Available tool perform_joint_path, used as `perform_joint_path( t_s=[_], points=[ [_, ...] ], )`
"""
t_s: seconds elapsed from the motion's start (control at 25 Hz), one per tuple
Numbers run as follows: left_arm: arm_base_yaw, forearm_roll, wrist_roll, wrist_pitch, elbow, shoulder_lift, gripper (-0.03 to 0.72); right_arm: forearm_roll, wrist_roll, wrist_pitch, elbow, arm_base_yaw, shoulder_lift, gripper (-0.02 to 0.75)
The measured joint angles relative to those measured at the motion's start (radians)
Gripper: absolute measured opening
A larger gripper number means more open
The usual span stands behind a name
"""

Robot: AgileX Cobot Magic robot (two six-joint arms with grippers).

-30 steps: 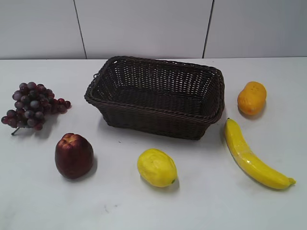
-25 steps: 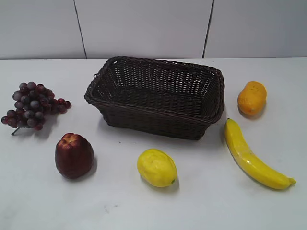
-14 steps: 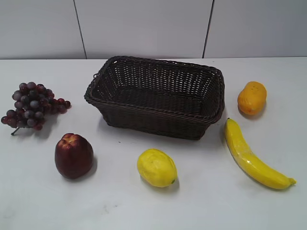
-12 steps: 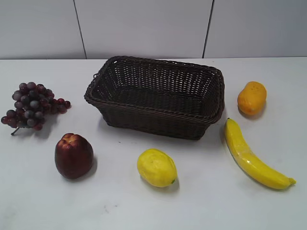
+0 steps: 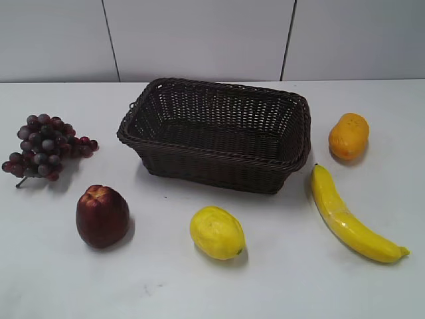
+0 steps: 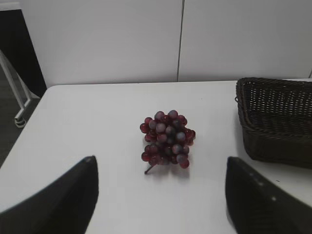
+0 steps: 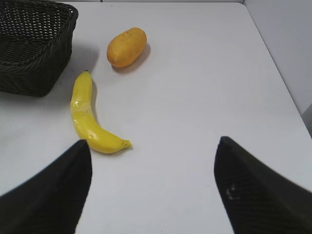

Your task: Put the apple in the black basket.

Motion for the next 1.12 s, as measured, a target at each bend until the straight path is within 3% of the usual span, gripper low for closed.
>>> perform_joint_path(
  t_s=[0.2, 0.28, 0.4, 0.68, 0.76, 1.12],
  points=[
    [-0.007, -0.195, 0.167, 0.036, -0.075, 0.345, 0.62, 0.0, 0.0, 0.0, 0.0, 0.0, 0.0, 0.589],
    [-0.026, -0.29, 0.238, 0.042, -0.099, 0.475, 0.62, 0.0, 0.0, 0.0, 0.0, 0.0, 0.0, 0.589],
    [-0.078, -0.353, 0.304, 0.053, -0.141, 0.661, 0.618, 0.0, 0.0, 0.0, 0.0, 0.0, 0.0, 0.589],
    [-0.329, -0.254, 0.312, 0.005, -0.217, 0.988, 0.614, 0.0, 0.0, 0.0, 0.0, 0.0, 0.0, 0.589],
    [-0.371, -0.208, 0.274, -0.017, -0.242, 1.063, 0.614, 0.0, 0.0, 0.0, 0.0, 0.0, 0.0, 0.589],
    [-0.393, -0.118, 0.246, -0.029, -0.353, 1.334, 0.64, 0.0, 0.0, 0.0, 0.0, 0.0, 0.0, 0.589]
  ],
)
